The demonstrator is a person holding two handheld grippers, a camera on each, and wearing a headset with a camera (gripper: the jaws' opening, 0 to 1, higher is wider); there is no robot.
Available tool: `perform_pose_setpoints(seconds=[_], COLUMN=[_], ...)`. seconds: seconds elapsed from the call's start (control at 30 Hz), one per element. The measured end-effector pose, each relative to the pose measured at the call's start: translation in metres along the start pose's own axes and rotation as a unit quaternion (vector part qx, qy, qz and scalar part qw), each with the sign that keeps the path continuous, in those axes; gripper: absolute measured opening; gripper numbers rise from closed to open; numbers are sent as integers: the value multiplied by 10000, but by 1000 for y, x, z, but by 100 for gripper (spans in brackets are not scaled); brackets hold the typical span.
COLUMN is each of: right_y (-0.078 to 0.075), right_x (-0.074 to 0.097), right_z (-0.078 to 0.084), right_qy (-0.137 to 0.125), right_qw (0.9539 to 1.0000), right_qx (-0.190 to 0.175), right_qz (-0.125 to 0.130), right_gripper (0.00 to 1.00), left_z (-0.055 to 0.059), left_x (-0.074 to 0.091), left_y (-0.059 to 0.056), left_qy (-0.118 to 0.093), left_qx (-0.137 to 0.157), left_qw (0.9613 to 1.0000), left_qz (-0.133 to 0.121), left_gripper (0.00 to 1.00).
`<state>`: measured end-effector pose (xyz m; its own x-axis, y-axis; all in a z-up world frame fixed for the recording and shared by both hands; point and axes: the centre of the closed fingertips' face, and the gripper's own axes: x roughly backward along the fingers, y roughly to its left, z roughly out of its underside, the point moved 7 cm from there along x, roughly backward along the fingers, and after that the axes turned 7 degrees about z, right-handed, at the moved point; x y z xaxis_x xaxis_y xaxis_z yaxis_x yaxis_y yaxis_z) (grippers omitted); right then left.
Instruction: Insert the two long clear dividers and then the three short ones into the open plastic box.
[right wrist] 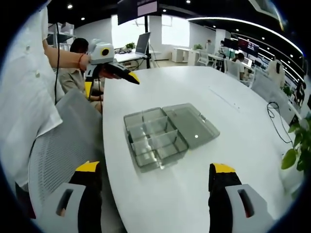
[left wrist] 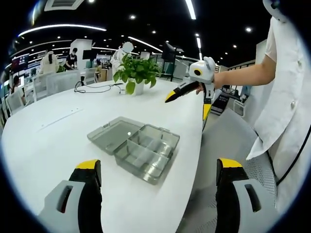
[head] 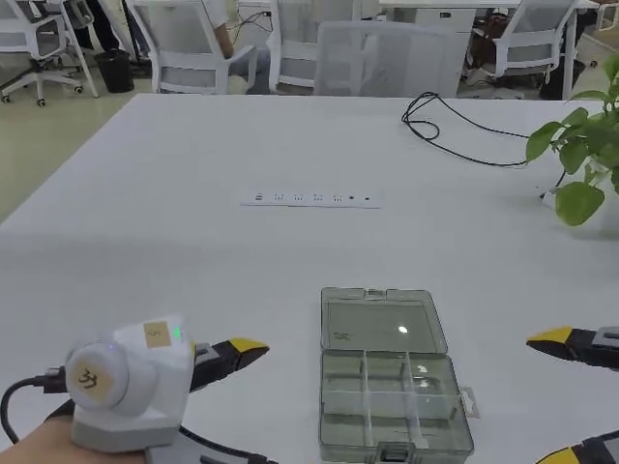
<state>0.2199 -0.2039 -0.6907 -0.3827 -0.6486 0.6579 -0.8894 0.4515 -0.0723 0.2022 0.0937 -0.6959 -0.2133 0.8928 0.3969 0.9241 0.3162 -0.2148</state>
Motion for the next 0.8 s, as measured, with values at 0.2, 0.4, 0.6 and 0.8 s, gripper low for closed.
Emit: perform_pose_setpoints(seconds=[0.2, 0.4, 0.6, 0.8], right_y=[2, 4, 2, 1], right_x=[1, 1, 3, 5], right_z=[6, 9, 11, 12], right_qy=[41, 115, 141, 134], right_qw=[10000, 9999, 9999, 9999], right_qx=[-29, -4, 17, 7], right_qz=[-6, -38, -26, -10], right_gripper=[94, 94, 95, 95], left_z=[1, 1, 5, 6], left_x=[-1, -2, -3, -2], left_y=[-1, -2, -4, -5], left_qy=[7, -12, 56, 36], left_qx=[10, 6, -2, 44], left_qw=[10000, 10000, 10000, 10000], left_qz=[-9, 10, 33, 27], left_gripper=[100, 100, 100, 100])
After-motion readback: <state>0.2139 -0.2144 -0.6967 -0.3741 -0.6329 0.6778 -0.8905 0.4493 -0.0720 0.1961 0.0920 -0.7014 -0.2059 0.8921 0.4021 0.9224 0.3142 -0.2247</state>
